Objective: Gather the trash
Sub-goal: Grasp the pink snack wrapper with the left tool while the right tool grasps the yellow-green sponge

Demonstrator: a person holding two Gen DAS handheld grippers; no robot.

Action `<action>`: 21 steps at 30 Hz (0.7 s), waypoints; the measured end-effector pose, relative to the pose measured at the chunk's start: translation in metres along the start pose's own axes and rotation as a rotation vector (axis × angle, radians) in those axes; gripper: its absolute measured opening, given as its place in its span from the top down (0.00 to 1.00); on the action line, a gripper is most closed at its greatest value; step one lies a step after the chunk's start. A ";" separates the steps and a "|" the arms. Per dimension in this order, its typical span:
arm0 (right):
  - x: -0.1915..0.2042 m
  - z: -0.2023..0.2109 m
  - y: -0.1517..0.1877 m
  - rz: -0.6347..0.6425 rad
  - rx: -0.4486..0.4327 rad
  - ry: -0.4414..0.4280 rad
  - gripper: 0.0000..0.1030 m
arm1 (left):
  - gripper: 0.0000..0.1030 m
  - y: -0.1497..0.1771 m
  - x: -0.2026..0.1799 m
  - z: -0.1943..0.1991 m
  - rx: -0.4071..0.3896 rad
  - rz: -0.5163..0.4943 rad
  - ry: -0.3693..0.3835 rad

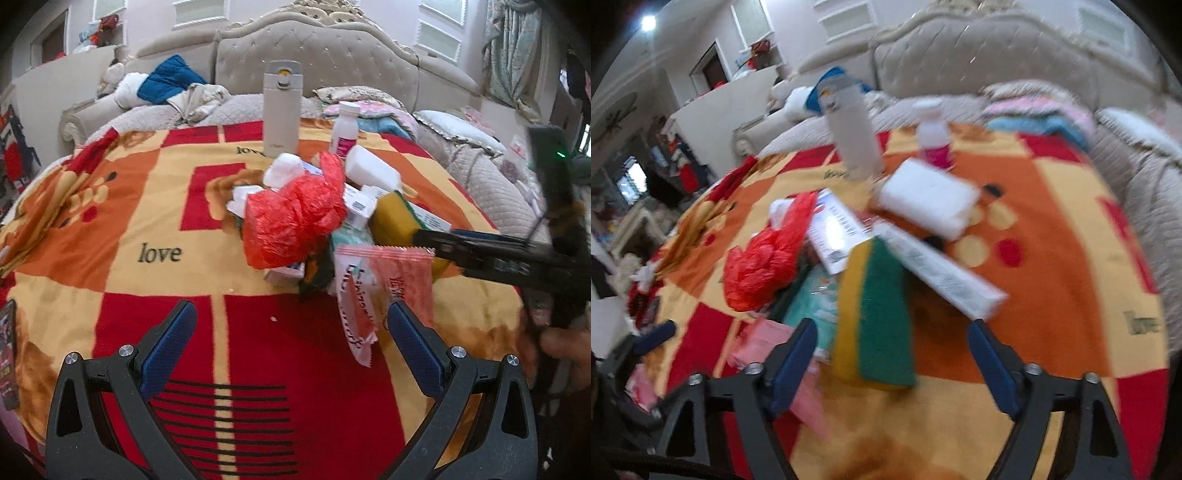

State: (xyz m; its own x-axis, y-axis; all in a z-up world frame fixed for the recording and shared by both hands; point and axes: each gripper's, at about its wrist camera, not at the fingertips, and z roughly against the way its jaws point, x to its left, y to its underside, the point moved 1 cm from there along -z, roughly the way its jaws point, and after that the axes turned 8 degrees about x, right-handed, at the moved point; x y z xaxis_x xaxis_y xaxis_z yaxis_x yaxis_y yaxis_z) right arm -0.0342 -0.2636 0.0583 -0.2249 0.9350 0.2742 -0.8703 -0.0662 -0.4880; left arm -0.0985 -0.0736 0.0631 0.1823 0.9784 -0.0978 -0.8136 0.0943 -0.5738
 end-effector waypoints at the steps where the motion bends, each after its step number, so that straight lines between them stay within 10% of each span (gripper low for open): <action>1: 0.002 -0.005 -0.002 0.006 0.008 -0.006 0.35 | 0.01 0.000 -0.001 -0.003 0.009 -0.001 0.009; 5: 0.000 -0.018 -0.005 0.006 0.030 -0.028 0.65 | 0.01 -0.003 -0.009 -0.018 0.046 -0.009 0.045; 11: -0.015 0.003 0.007 -0.031 -0.017 -0.081 0.72 | 0.04 -0.011 -0.022 -0.042 0.070 0.011 0.140; 15: -0.023 0.019 0.014 -0.051 -0.038 -0.090 0.72 | 0.73 -0.014 -0.027 -0.060 0.155 0.033 0.199; 21: -0.034 0.041 0.027 -0.071 -0.074 -0.114 0.72 | 0.93 -0.013 -0.038 -0.047 0.150 0.023 0.239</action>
State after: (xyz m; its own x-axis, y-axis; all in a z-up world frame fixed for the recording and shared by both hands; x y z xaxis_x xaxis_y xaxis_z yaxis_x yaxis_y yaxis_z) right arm -0.0678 -0.3114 0.0695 -0.2157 0.8904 0.4008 -0.8521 0.0288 -0.5226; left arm -0.0692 -0.1204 0.0359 0.2736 0.9111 -0.3082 -0.8882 0.1164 -0.4444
